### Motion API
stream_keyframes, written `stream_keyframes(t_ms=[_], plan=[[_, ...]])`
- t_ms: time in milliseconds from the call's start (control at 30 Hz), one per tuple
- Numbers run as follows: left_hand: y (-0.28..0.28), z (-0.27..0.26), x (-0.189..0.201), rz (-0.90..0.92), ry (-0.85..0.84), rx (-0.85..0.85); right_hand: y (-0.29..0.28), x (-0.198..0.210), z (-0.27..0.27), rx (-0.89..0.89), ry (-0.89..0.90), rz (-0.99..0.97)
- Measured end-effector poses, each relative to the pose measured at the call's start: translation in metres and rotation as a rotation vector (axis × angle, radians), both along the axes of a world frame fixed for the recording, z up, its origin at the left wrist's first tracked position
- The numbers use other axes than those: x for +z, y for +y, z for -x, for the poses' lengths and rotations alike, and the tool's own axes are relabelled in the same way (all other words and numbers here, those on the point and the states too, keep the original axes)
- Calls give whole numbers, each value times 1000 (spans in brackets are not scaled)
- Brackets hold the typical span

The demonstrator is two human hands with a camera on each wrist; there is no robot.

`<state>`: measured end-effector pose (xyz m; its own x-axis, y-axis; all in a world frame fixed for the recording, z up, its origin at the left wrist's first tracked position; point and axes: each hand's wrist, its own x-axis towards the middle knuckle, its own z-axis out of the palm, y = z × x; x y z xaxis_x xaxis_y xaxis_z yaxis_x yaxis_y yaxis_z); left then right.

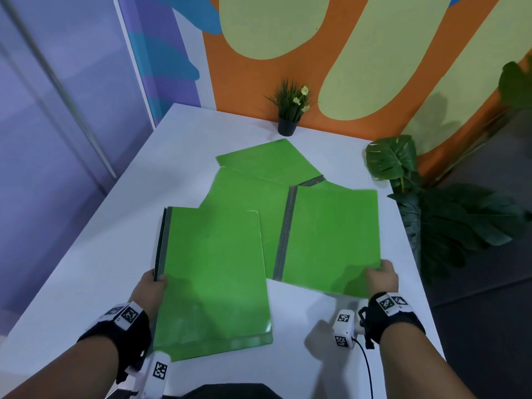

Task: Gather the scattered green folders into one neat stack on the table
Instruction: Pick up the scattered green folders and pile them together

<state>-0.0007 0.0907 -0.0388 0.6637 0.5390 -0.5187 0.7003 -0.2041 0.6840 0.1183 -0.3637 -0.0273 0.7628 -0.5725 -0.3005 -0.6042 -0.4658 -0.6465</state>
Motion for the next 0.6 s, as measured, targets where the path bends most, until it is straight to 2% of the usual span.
stream_keyframes(t_ms=[133,367,467,600], plan=[[5,-4,11,-54,-85,59,20,62,-7,53,-403,-214],[37,-18,53,-115,-215,239,42,182,0,150,-712,-389],[43,-26,69,-120,-285,294,49,203,6,226,-682,-454],[43,-36,57,26,-359,303,85,177,7,292,-472,-597]])
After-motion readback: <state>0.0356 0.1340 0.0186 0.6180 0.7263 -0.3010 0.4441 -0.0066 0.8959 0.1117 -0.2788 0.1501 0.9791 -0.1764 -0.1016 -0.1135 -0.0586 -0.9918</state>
